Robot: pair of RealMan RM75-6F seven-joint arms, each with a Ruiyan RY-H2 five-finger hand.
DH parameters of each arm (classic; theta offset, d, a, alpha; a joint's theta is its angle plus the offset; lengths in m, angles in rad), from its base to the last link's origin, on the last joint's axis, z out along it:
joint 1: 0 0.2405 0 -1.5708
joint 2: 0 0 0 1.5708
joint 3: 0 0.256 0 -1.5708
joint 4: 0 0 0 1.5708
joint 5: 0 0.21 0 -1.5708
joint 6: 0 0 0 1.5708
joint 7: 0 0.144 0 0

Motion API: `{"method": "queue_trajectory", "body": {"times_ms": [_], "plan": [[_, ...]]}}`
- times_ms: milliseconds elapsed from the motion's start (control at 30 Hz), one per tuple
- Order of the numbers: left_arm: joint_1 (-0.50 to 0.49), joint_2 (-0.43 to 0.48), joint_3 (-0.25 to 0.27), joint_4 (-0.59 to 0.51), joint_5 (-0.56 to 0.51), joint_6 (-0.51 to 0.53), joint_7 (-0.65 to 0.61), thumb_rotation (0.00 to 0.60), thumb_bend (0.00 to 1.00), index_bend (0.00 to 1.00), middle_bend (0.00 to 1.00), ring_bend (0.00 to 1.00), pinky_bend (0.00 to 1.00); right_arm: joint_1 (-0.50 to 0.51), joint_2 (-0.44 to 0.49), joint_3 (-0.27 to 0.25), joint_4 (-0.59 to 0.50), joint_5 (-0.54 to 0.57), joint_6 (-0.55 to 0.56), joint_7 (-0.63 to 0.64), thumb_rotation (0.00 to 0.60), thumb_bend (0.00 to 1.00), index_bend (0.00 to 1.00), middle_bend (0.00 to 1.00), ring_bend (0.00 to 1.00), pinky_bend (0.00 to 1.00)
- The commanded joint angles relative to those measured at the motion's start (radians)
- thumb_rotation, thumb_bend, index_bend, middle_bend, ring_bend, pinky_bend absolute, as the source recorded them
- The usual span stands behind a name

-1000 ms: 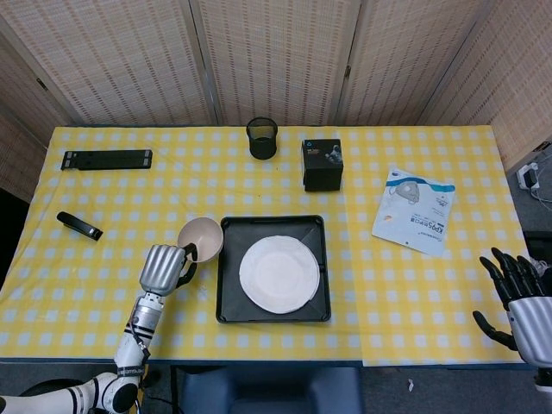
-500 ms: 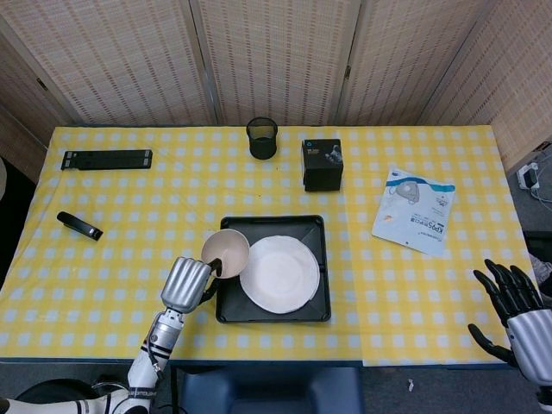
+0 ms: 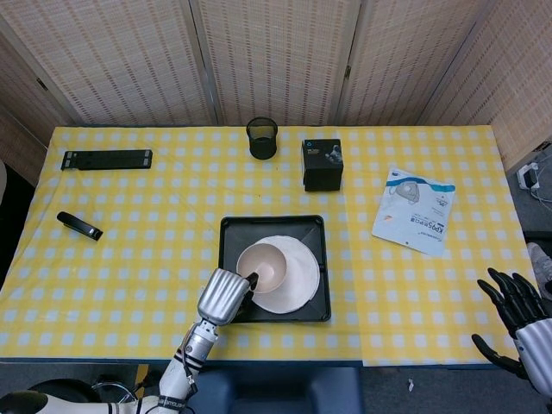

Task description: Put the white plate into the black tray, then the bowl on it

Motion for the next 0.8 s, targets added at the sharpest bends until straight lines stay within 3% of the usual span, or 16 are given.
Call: {"method": "queue_trajectory", "body": {"times_ms": [33, 633, 800], "plan": [[-0.023, -0.026, -0.019, 0.037, -0.013, -0.030, -0.012, 0.600, 0.48, 0.61, 1.00, 1.00, 1.00, -0.016, -0.003, -0.002, 0.023, -0.010, 0.037, 0.021, 0.600, 0.31, 0.00, 0.00, 0.00, 0.00], [-0.114, -0.139, -0.038, 0.239, 0.010, -0.122, -0.094, 0.600, 0.48, 0.61, 1.00, 1.00, 1.00, -0.058, 0.009, 0.010, 0.051, 0.065, 0.070, 0.073, 0.600, 0.31, 0.00, 0.00, 0.00, 0.00], [-0.122, -0.155, -0.037, 0.289, 0.012, -0.131, -0.115, 0.600, 0.48, 0.61, 1.00, 1.00, 1.00, -0.056, 0.022, -0.009, 0.065, 0.032, 0.070, 0.111, 0.600, 0.31, 0.00, 0.00, 0.00, 0.00]]}}
